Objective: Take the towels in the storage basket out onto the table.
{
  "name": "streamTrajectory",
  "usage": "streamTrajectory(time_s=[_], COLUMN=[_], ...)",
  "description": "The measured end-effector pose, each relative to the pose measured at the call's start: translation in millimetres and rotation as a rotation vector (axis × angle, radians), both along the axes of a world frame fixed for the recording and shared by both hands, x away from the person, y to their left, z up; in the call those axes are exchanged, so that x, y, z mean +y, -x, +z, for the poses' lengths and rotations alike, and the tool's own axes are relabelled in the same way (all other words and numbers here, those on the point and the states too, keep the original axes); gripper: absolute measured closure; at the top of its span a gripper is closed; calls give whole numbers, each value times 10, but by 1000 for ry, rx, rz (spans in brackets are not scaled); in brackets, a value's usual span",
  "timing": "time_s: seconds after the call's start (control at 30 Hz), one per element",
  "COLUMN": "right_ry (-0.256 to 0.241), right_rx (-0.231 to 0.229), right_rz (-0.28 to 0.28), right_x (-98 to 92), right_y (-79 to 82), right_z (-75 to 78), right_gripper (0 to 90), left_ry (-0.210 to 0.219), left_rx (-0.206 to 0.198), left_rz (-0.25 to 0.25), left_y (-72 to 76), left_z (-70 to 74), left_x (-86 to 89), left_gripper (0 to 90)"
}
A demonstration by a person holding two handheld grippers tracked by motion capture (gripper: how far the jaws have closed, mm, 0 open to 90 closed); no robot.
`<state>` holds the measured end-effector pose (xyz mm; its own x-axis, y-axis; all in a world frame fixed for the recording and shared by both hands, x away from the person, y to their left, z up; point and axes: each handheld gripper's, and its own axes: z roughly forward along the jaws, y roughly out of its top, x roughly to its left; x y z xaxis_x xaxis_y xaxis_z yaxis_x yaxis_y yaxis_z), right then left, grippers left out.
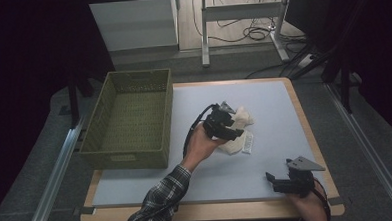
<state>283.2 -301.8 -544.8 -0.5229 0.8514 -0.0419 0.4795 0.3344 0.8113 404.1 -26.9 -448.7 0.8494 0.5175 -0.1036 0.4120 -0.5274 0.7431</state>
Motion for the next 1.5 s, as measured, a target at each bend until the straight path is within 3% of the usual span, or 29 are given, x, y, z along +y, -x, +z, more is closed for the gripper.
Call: streamTrajectory(time_s=[0.1,0.17,0.23,0.27,0.3,0.33,0.37,0.4,0.43,0.5,0.57,0.63,0.73,0.8,0.9,1.03,1.07,1.1,1.13,1.17,1.2,1.23,1.27,1.3,1.33,1.5], right_ry=[-2,0,0,-1,-1,-2,-2,-2,-2,-2,-2,-1,0,0,0,-1,0,0,0,0,2,2,6,10,13,37], right_rx=[0,0,0,0,0,0,0,0,0,0,-1,0,-1,0,0,4,5,5,7,7,10,10,15,18,23,67], right_rz=[2,1,2,3,3,3,3,4,4,4,3,4,4,4,3,5,5,5,4,4,2,2,2,2,0,1], right_x=[0,-1,-3,-4,-5,-5,-5,-6,-6,-6,-6,-6,-5,-4,-5,-4,-3,-3,-1,-1,2,2,6,8,11,38], right_y=[0,0,0,-1,-1,0,0,0,0,-1,-1,-1,-1,-2,-2,-4,-5,-5,-6,-6,-6,-6,-10,-14,-15,-37], right_z=[0,0,0,0,0,0,0,0,0,0,-1,-1,-1,-1,0,2,4,4,6,6,9,9,15,19,24,73], right_gripper=[64,65,65,65,65,65,65,65,65,65,65,65,65,65,65,65,65,65,65,65,65,65,65,65,66,57], left_ry=[-3,-16,-23,-40,-40,-96,-96,-144,-144,-176,-165,-155,-166,-142,-132,-65,-24,-24,9,9,29,29,32,32,17,6], left_rx=[5,16,20,25,25,12,12,-1,-1,-39,-41,-36,-42,-9,8,36,31,31,15,15,-9,-9,-41,-41,-68,-87], left_rz=[-6,-10,-8,-3,-3,-5,-5,6,6,4,18,34,49,44,44,46,56,56,64,64,85,85,107,107,134,209], left_y=[19,7,-1,-14,-14,-32,-32,-41,-41,-35,-31,-19,-19,-37,-53,-94,-103,-103,-111,-111,-115,-115,-131,-131,-155,-223], left_z=[-95,-265,-323,-446,-446,-557,-557,-656,-656,-727,-736,-743,-739,-745,-734,-646,-546,-546,-413,-413,-272,-272,-147,-147,-61,-10], left_x=[-85,-198,-232,-299,-299,-341,-341,-378,-378,-392,-378,-366,-344,-327,-320,-257,-204,-204,-135,-135,-58,-58,41,41,147,364], left_gripper=[524,545,546,542,531,520,507,498,498,498,522,578,732,846,880,889,889,889,888,888,888,887,887,886,886,883])
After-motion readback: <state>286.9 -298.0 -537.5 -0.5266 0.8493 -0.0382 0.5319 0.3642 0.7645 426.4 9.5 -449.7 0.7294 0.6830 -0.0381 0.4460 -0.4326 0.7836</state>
